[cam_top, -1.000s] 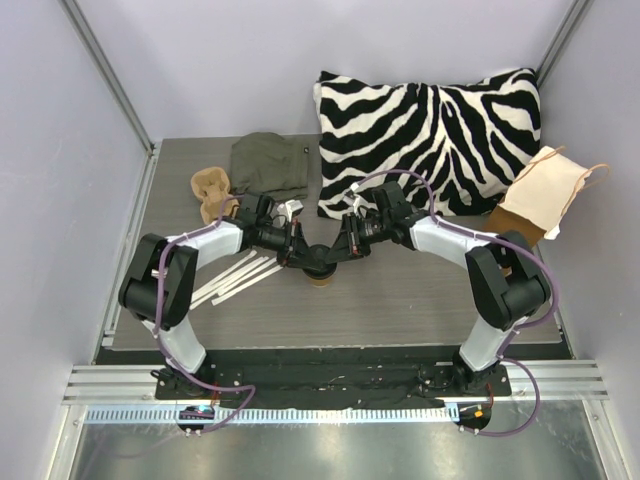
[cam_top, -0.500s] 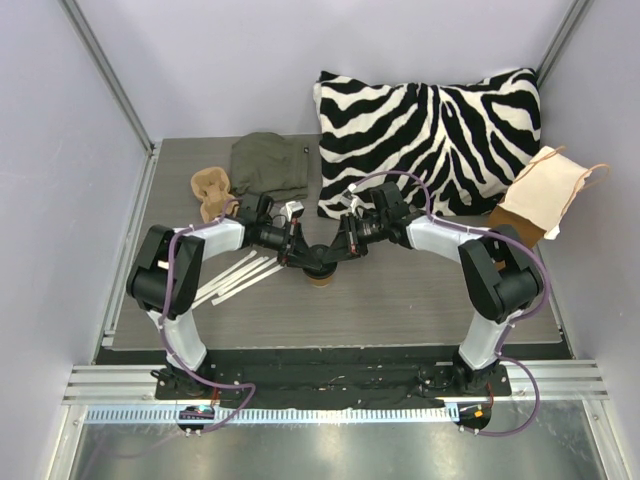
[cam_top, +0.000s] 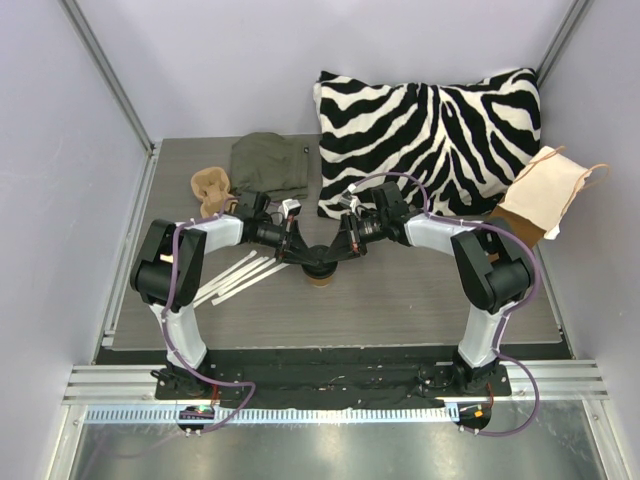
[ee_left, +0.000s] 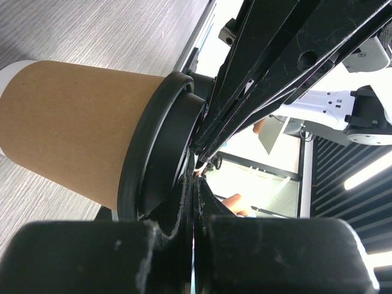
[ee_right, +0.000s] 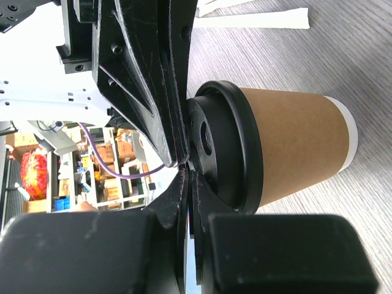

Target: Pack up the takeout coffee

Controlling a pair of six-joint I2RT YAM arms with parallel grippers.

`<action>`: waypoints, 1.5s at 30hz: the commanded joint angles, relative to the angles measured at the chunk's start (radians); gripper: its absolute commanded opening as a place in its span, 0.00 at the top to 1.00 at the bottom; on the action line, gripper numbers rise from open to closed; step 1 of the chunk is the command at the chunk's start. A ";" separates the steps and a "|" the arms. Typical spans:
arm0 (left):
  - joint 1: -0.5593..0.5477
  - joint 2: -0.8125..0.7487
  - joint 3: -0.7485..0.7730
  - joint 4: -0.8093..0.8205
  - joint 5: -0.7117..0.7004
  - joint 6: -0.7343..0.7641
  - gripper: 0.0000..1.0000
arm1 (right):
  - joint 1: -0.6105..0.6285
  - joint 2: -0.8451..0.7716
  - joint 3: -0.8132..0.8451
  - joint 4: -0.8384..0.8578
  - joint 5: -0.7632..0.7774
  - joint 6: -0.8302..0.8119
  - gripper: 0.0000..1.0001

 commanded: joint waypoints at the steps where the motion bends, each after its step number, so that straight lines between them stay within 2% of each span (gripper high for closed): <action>1: 0.006 0.075 -0.046 -0.108 -0.291 0.101 1.00 | -0.013 0.114 -0.061 -0.106 0.271 -0.114 0.92; 9: 0.007 0.078 -0.026 -0.137 -0.311 0.121 1.00 | -0.021 0.128 -0.051 -0.103 0.296 -0.115 0.92; 14: 0.006 0.043 -0.009 -0.116 -0.239 0.120 1.00 | -0.018 0.067 -0.024 -0.112 0.236 -0.114 0.92; 18: 0.004 -0.048 -0.013 -0.027 -0.166 0.065 1.00 | 0.010 -0.016 0.011 -0.106 0.178 -0.099 0.90; 23: 0.006 -0.189 -0.040 0.104 -0.118 -0.034 1.00 | 0.034 -0.103 0.031 -0.006 0.099 0.009 0.89; 28: 0.004 -0.234 -0.046 0.179 -0.138 -0.121 1.00 | 0.036 -0.151 0.064 0.003 0.113 0.029 0.89; 31: 0.004 -0.219 -0.056 0.258 -0.152 -0.190 1.00 | 0.034 -0.142 0.074 0.018 0.125 0.049 0.89; 38: 0.004 -0.119 -0.063 0.340 -0.188 -0.233 1.00 | 0.036 -0.058 0.059 0.018 0.173 0.044 0.89; 45: 0.006 -0.011 -0.079 0.199 -0.256 -0.127 1.00 | 0.033 0.033 0.042 -0.036 0.220 -0.066 0.90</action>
